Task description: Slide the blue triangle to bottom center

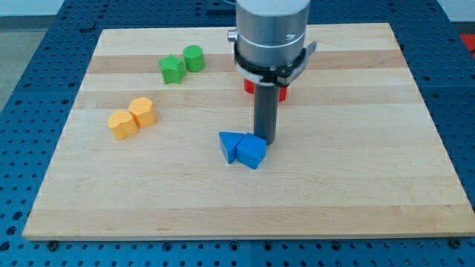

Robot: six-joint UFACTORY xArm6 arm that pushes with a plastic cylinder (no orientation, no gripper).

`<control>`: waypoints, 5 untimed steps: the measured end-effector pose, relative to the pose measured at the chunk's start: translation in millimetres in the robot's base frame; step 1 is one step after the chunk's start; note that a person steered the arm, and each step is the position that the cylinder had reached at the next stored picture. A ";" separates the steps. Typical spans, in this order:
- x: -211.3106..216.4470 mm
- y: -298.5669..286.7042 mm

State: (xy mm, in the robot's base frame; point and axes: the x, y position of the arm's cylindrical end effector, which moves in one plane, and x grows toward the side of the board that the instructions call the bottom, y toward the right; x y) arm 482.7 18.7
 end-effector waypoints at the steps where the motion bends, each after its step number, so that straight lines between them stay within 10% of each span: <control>1: 27.5 -11.2; 3: 52.9 -13.3; 5: -27.3 -35.2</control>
State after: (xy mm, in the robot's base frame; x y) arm 455.4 -16.5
